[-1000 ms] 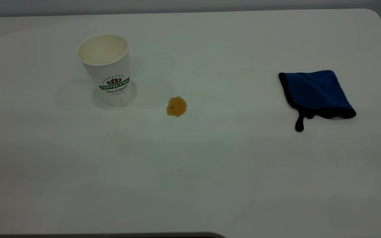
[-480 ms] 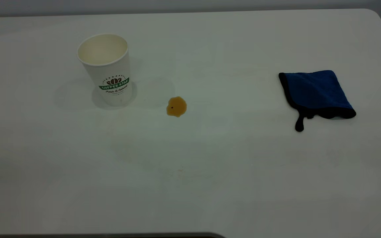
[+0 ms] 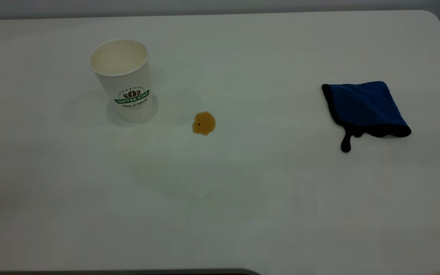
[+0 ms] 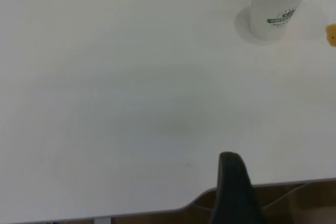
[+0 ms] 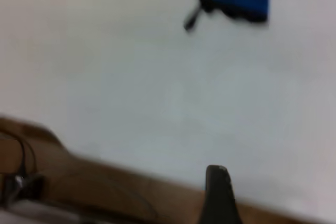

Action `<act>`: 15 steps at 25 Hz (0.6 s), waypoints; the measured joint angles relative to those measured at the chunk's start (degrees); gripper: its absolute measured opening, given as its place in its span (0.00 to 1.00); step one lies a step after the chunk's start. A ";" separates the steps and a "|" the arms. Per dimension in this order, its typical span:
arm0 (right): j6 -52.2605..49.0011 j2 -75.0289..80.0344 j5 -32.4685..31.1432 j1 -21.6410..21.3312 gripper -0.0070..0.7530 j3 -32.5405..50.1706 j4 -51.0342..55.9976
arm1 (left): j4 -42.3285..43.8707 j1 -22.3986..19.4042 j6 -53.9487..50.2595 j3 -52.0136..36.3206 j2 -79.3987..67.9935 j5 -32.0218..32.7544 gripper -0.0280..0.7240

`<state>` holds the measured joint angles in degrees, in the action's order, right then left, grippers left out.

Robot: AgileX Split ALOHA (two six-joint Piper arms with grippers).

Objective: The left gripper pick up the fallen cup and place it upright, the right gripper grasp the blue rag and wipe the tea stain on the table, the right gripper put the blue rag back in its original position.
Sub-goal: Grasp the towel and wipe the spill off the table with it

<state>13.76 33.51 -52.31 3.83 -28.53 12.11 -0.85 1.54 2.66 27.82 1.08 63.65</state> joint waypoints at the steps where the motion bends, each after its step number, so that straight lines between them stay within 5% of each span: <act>1: 1.53 3.40 3.60 0.00 0.81 -0.19 1.78 | 0.00 0.00 0.00 0.00 0.00 0.00 0.73; 9: 19.33 35.90 26.71 0.00 0.80 -4.29 14.60 | 0.00 0.00 0.00 0.00 0.00 0.04 0.73; 15: 34.26 60.87 35.46 4.78 0.79 -15.08 25.14 | 0.00 0.00 0.00 0.00 0.00 0.11 0.73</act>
<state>48.01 94.38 -16.85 8.61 -43.61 37.25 -0.85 1.54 2.66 27.82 1.08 63.76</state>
